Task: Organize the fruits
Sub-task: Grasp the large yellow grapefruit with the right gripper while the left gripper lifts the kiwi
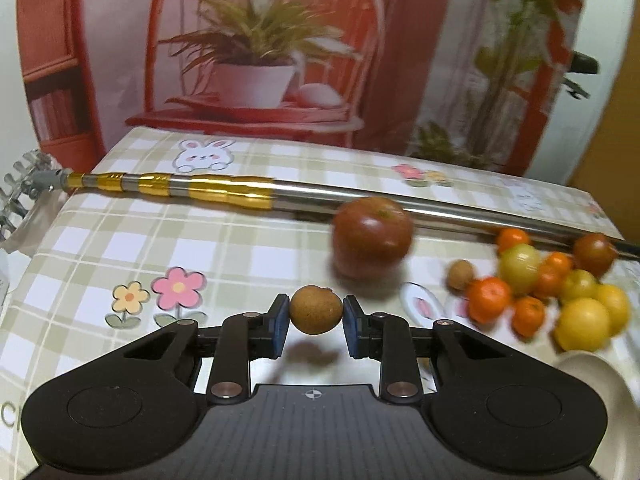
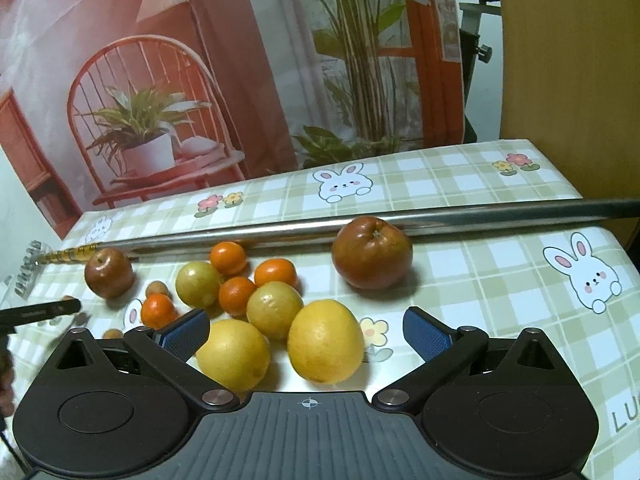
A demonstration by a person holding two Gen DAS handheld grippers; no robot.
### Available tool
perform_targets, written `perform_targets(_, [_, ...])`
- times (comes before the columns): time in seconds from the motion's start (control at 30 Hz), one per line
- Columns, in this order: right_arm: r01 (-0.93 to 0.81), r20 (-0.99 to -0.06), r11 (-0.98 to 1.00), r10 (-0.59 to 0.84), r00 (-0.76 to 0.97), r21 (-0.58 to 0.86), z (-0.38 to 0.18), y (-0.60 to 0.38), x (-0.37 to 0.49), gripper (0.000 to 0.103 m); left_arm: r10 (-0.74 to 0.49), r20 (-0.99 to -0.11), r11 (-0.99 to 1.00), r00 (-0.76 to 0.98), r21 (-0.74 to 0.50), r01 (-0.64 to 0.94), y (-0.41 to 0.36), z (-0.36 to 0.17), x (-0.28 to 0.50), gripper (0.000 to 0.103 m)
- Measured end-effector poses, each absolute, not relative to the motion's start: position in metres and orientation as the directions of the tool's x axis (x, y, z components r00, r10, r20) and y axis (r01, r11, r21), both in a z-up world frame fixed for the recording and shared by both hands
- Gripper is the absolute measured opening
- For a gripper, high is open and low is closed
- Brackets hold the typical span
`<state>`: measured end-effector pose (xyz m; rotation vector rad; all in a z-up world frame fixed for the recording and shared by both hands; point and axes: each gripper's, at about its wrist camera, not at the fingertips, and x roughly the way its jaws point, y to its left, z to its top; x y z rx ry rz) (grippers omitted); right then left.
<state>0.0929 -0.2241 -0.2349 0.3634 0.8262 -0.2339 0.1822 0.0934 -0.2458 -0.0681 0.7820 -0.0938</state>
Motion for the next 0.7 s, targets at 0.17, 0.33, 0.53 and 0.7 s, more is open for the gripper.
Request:
perform_targets(0.17, [0.329,-0.753,0.918,-0.054,0.656,0.221,-0.245,-0.231,0.089,0.102,-0.169,-0.673,0.985,0.720,-0.129,0.111,0.077,-0.233,0.158,0.030])
perform_targets(0.33, [0.319,-0.746,0.922,-0.053,0.663,0.218,-0.254,-0.238,0.089,0.094,-0.218,-0.661,0.976,0.718,-0.143,0.166,0.058,-0.227,0.141,0.030])
perform_targets(0.53, [0.288,-0.754,0.922,0.007,0.657,0.260,-0.271,-0.241,0.096,0.079,-0.256,-0.668,0.965,0.698,-0.137,0.222,0.036,-0.228,0.130,0.030])
perform_targets(0.7, [0.300,-0.766,0.911,0.027,0.642,0.283,-0.284,-0.247,0.104,0.068,-0.284,-0.682,0.956,0.674,-0.145,0.256,0.025,-0.232,0.124,0.030])
